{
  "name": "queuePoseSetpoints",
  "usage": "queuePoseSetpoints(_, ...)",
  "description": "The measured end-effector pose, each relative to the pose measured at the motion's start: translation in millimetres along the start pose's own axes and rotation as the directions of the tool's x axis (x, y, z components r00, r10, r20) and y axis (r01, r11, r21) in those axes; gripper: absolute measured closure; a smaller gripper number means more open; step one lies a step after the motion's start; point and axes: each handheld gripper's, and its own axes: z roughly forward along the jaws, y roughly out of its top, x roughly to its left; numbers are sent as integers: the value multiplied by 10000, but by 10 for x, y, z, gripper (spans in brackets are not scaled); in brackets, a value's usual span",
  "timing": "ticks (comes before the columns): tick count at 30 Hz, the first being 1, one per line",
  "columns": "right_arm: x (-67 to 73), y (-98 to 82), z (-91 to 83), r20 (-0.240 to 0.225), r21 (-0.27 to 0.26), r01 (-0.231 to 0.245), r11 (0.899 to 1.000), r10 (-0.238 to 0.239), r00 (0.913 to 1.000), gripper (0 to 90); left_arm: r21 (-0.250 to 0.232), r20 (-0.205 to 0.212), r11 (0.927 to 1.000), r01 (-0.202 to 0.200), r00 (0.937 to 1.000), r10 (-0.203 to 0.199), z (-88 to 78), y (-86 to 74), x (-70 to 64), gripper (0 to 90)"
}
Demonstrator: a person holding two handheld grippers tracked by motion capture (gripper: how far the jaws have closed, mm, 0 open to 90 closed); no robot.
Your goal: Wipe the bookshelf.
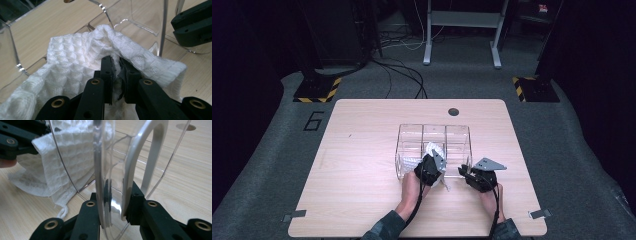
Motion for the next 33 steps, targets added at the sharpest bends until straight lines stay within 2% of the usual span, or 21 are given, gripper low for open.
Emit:
queuePoseSetpoints(5,1,0,0,11,-3,-1,10000,1,10000,762,167,78,9999,15,10000,-16,41,-31,-11,815)
queuePoseSetpoints(11,1,0,0,7,2,9,10000,-9,10000,762,299,382,9994,185,9991,-196,69,-77,-21,815)
queuePoseSetpoints(12,1,0,0,8,1,15,10000,-15,10000,762,423,535,9990,122,9985,-145,57,-81,-4,815)
queuePoseSetpoints(16,1,-1,0,9,0,1,10000,-1,10000,762,367,675,9990,248,9973,-273,41,-95,-3,816)
queuePoseSetpoints(25,0,0,0,33,-21,48,10000,-48,10000,762,82,858,9994,337,9957,-343,-97,-113,19,815)
queuePoseSetpoints(33,-1,0,0,52,-30,78,10000,-78,10000,762,-525,779,9976,442,9962,-401,-269,-95,34,815)
